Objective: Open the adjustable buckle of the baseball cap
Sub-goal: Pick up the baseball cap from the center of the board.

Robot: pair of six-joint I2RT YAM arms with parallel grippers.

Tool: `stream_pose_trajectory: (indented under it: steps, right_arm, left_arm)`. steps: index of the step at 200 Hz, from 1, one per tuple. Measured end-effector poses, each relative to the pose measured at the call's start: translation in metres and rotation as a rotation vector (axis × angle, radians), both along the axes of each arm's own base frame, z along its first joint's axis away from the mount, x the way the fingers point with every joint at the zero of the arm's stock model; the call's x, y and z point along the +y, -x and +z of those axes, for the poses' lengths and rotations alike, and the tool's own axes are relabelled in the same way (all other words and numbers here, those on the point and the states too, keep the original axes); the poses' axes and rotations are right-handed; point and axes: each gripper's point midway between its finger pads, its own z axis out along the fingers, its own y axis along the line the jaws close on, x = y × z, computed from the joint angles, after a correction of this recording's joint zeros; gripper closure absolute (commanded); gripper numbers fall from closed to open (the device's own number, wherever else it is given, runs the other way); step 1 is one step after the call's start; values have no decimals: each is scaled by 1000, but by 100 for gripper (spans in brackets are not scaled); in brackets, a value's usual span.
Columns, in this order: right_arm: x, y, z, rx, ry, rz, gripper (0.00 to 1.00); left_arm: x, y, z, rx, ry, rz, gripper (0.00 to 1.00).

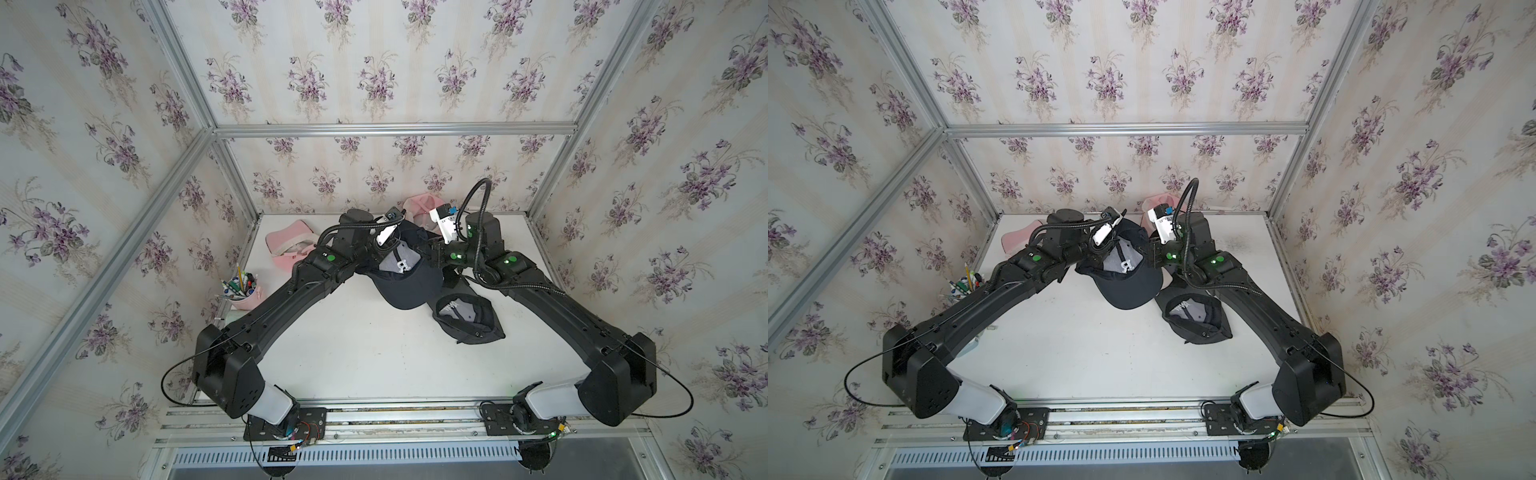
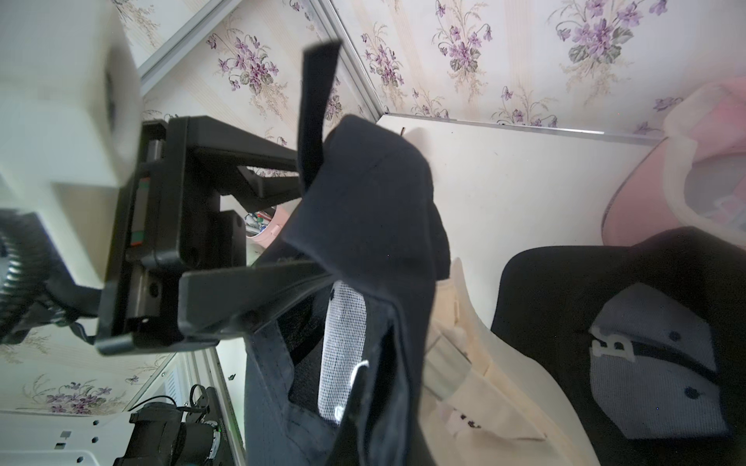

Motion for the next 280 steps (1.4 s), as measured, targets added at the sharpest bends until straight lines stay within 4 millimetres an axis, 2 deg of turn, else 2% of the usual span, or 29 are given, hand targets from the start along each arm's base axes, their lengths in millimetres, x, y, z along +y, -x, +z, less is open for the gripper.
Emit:
stream_pose_trajectory:
  steps: [49,81,116,165,240,280]
  right_arm:
    - [6,7,-26,52,-13,49,100]
    - [16,20,-51,91,-41,108,100]
    - [46,50,-84,135,-55,222,99]
    - [62,71,-129,196,-70,280,97]
    - [80,90,-180,245,-43,330,90]
    - [83,82,-195,257,-19,304,83]
  left_arm:
    - [12,14,4,-18,-14,21,77]
    - [30,40,9,-11,-19,28,88]
    - [45,69,-15,84,-32,37,95]
    - [56,105,-54,216,-11,48,97]
    - [58,137,-97,344,-5,68,97]
    - [65,146,-112,383,-2,97,98]
